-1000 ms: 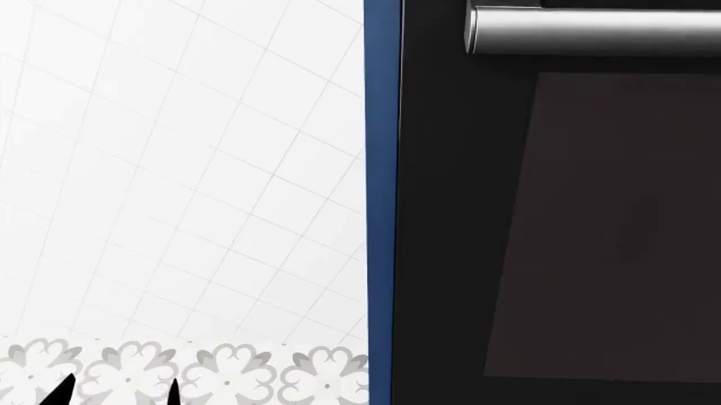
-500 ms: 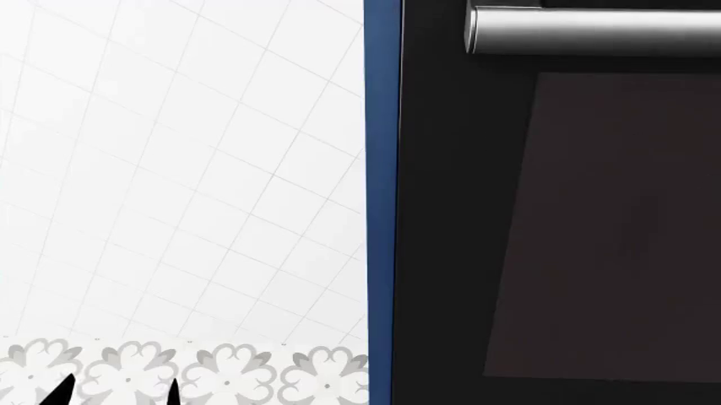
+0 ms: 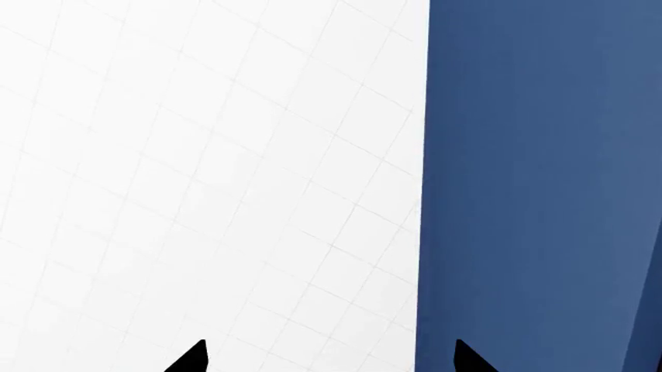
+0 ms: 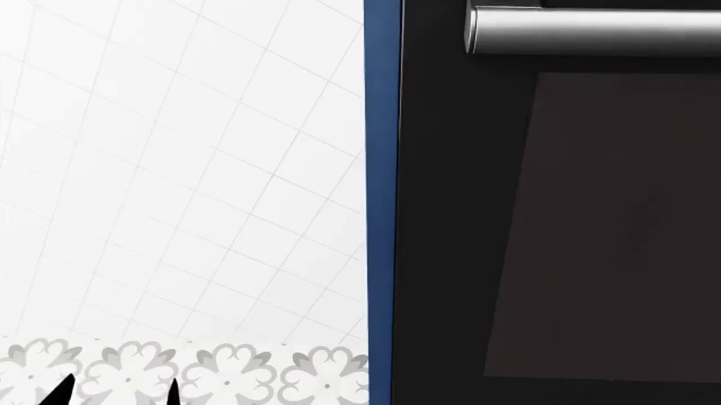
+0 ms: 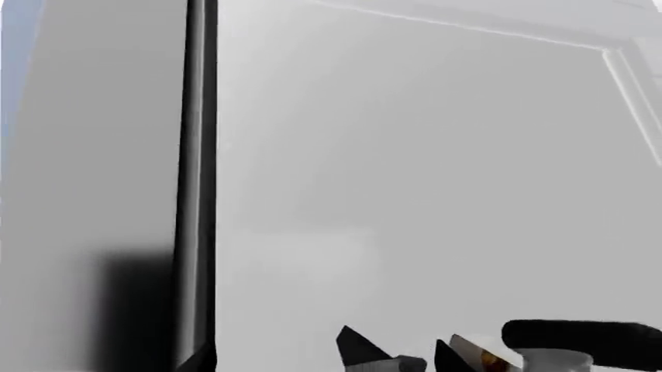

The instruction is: Close the microwave door

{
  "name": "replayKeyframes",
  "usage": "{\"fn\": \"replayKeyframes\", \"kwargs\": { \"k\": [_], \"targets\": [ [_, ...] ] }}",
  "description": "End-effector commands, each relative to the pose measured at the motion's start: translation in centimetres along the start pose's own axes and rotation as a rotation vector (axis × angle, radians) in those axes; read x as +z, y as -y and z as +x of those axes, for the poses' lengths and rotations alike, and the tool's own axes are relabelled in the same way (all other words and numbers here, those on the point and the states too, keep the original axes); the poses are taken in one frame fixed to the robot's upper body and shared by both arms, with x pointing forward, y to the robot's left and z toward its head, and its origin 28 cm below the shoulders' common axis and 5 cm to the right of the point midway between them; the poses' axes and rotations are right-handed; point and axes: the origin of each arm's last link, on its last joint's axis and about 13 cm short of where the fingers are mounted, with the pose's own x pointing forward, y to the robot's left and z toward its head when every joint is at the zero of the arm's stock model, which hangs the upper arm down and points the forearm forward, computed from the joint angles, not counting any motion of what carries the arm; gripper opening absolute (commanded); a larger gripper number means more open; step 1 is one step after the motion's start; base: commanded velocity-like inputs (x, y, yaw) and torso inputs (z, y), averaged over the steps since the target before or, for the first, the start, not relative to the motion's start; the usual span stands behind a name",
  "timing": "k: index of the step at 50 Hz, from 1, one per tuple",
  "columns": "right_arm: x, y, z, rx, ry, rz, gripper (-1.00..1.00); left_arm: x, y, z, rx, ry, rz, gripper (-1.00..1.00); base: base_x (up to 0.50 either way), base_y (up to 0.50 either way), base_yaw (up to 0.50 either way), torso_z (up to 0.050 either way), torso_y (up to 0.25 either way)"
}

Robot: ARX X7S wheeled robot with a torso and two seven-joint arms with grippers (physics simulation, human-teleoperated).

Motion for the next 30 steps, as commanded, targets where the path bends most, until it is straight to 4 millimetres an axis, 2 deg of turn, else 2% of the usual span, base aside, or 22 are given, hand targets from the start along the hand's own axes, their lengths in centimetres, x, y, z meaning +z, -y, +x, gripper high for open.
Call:
{"fn": "replayKeyframes", "kwargs": {
  "k": [1, 18, 25, 30],
  "targets": [
    [-0.1, 0.4, 0.7, -0.032, -0.034, 0.017, 1.00, 0.0, 0.0, 0.0, 0.000, 0.000, -0.001, 1.00, 0.00, 0.00, 0.00, 0.000, 0.000],
    [-0.1, 1.1, 1.3, -0.053, -0.075, 0.045, 1.00, -0.1, 0.0, 0.1, 0.003, -0.002, 0.000, 1.00, 0.00, 0.00, 0.00, 0.000, 0.000],
    [0.7, 1.8, 1.5, -0.076, -0.083, 0.058, 1.00, -0.1, 0.0, 0.1, 0.003, -0.002, 0.001, 1.00, 0.00, 0.00, 0.00, 0.000, 0.000],
    [0.7, 1.9, 2.3, -0.072, -0.116, 0.042, 1.00, -0.2, 0.0, 0.1, 0.004, -0.002, 0.002, 1.00, 0.00, 0.00, 0.00, 0.000, 0.000]
  ]
}}
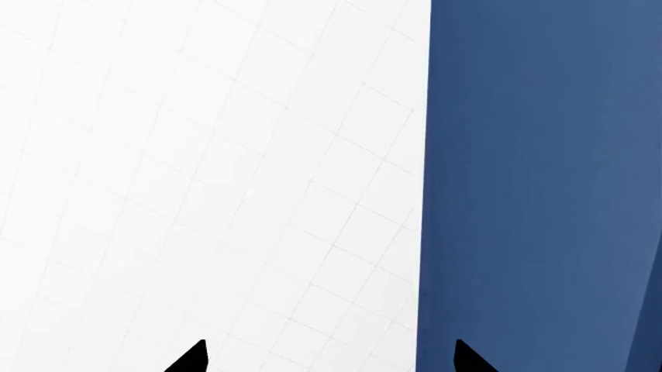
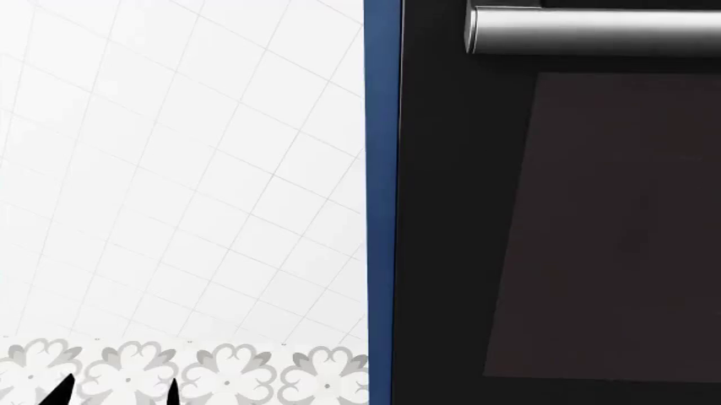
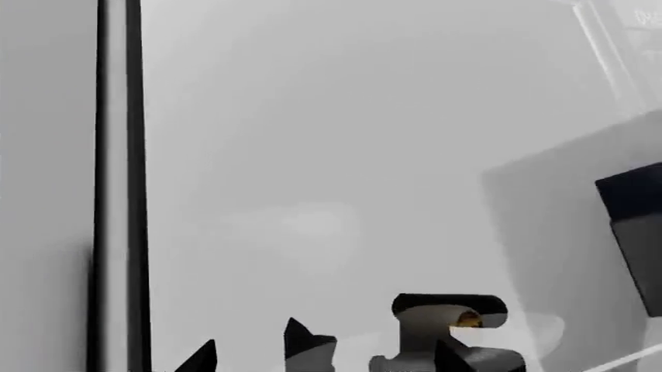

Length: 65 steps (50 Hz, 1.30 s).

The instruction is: Close the microwave door

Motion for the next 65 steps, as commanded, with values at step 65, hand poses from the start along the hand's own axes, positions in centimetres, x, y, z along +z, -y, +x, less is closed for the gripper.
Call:
{"fn": "replayKeyframes", "kwargs": {
  "k": [65],
  "targets": [
    [-0.2, 0.2, 3.0, -0.047, -0.128, -0.197, 1.00, -0.2, -0.3, -0.2, 0.029, 0.003, -0.023, 1.00, 0.00, 0.00, 0.00, 0.000, 0.000]
  ]
}}
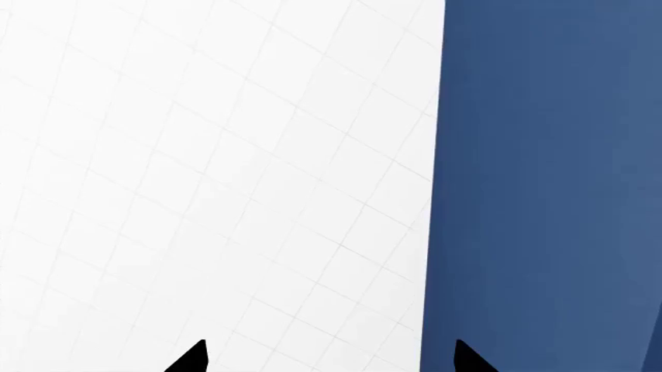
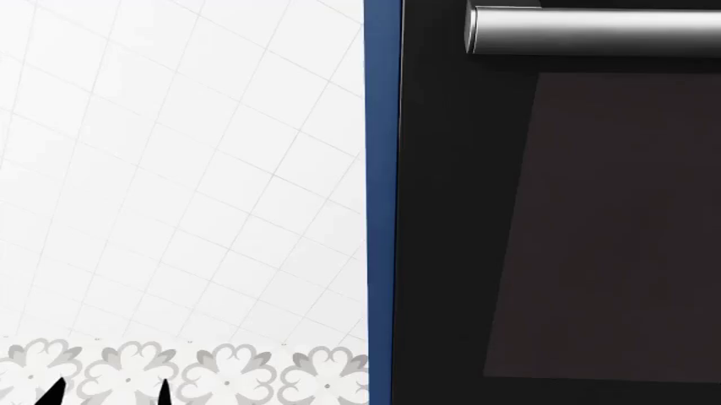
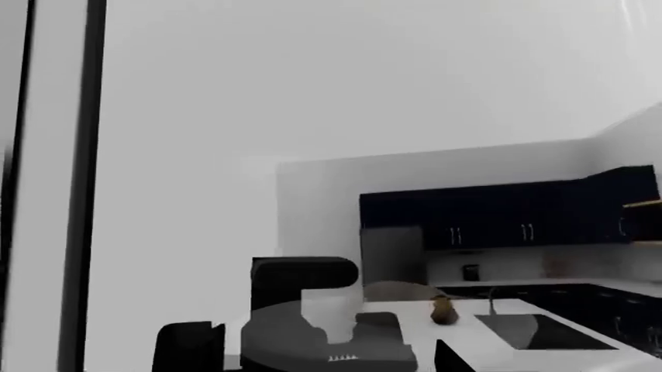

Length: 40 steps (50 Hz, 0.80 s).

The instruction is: Close the microwave door

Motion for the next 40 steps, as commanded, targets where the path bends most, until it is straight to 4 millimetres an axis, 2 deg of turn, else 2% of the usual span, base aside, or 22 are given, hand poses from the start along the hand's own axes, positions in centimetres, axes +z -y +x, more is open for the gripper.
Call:
{"fn": "replayKeyframes", "kwargs": {
  "k": [1, 10, 18, 40],
  "targets": [
    [-0.4, 0.5, 0.2, -0.019, -0.001, -0.010, 1.00, 0.0, 0.0, -0.1, 0.007, 0.001, -0.004, 1.00, 0.00, 0.00, 0.00, 0.000, 0.000],
    [-2.0, 0.7, 0.6, -0.048, -0.050, -0.010, 1.00, 0.0, -0.1, -0.1, 0.010, 0.003, -0.005, 1.00, 0.00, 0.00, 0.00, 0.000, 0.000],
    [-3.2, 0.2, 0.7, -0.055, -0.070, -0.021, 1.00, -0.1, -0.2, 0.0, 0.014, 0.002, -0.013, 1.00, 0.00, 0.00, 0.00, 0.000, 0.000],
    [-2.4, 0.6, 0.6, -0.067, -0.058, -0.040, 1.00, 0.0, -0.2, -0.2, 0.023, 0.008, -0.015, 1.00, 0.00, 0.00, 0.00, 0.000, 0.000]
  ]
}}
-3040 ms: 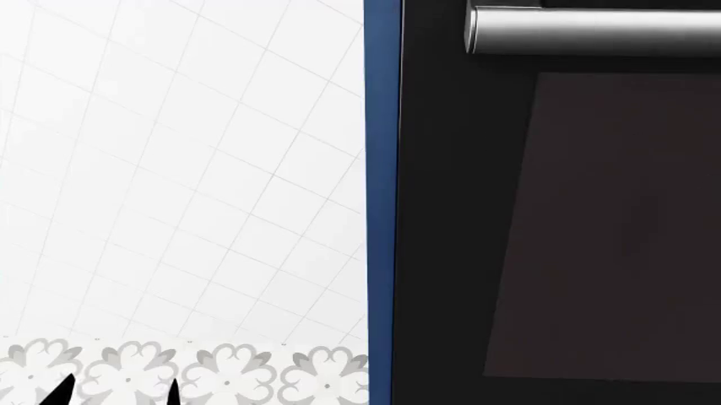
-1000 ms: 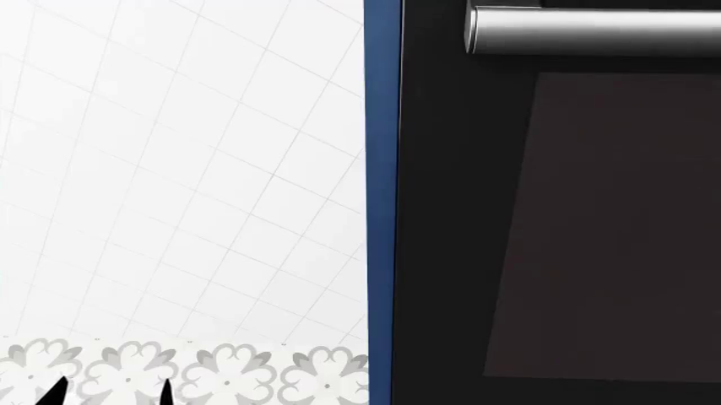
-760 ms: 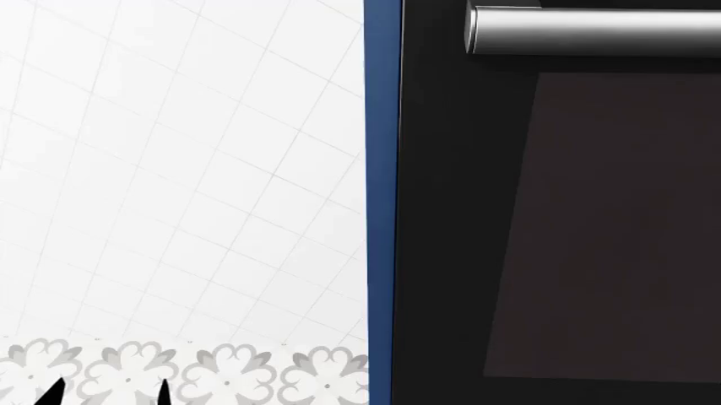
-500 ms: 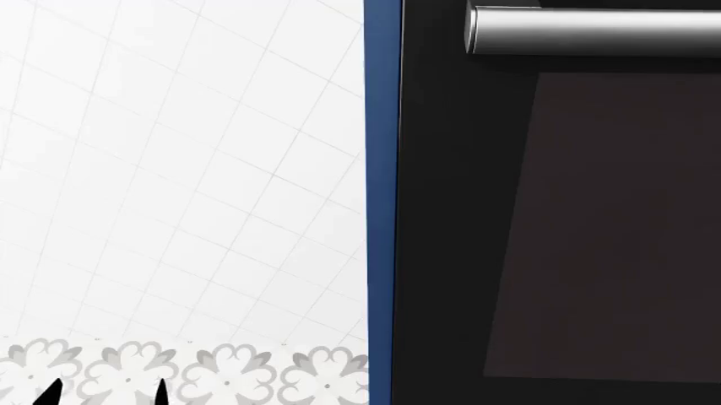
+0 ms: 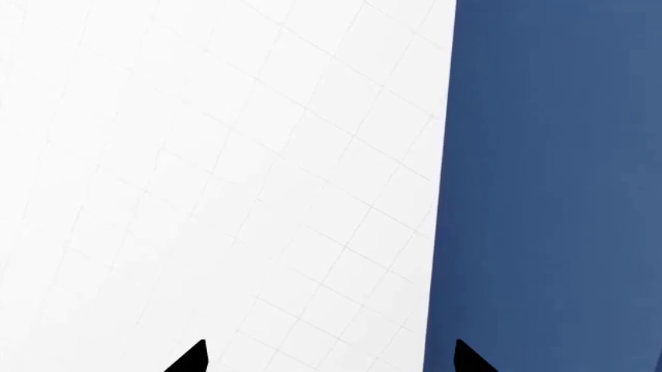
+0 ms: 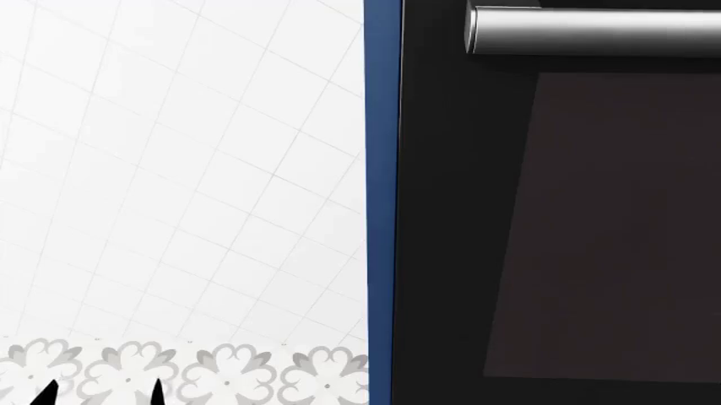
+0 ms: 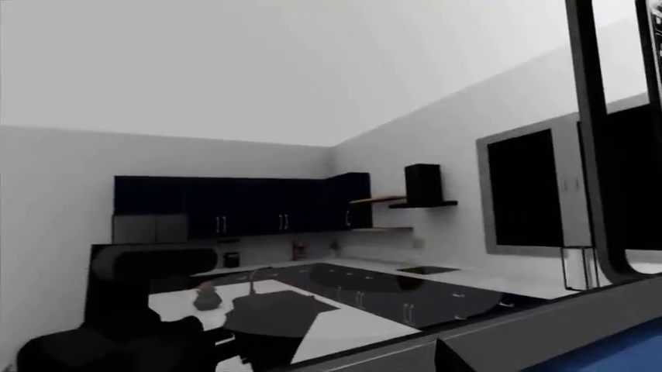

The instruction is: Close the microwave door

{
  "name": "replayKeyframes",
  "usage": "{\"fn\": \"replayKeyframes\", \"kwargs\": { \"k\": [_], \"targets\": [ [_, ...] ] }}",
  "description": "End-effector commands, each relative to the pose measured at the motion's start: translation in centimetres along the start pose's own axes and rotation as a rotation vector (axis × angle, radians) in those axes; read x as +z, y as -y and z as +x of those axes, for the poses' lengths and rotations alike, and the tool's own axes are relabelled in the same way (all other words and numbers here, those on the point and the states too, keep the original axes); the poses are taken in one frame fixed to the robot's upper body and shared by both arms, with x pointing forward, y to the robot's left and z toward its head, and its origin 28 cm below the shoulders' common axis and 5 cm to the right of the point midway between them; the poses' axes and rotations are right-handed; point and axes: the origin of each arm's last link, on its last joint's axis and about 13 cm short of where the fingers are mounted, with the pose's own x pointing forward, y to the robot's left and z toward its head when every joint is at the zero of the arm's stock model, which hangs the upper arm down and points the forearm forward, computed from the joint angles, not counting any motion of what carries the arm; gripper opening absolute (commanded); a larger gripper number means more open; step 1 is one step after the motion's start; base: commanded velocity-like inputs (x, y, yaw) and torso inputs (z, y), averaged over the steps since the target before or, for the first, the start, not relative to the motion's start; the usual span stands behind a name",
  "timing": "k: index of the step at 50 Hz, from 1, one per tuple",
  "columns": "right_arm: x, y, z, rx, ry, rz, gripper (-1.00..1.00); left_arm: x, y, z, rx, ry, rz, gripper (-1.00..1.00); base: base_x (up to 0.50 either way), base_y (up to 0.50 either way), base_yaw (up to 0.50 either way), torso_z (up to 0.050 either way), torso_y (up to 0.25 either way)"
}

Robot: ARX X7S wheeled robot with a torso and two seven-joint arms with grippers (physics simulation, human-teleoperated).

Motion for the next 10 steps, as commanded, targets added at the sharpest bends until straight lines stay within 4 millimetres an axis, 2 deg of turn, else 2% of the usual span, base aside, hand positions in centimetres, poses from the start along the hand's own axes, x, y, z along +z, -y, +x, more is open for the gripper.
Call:
{"fn": "replayKeyframes", "kwargs": {
  "k": [1, 10],
  "targets": [
    [0.12, 0.09, -0.02, -0.006, 0.002, -0.008, 1.00, 0.02, -0.02, -0.06, 0.006, 0.002, -0.001, 1.00, 0.00, 0.00, 0.00, 0.000, 0.000],
    [1.11, 0.17, -0.24, -0.001, 0.025, -0.005, 1.00, 0.00, -0.03, -0.13, 0.005, 0.004, 0.000, 1.00, 0.00, 0.00, 0.00, 0.000, 0.000]
  ]
}}
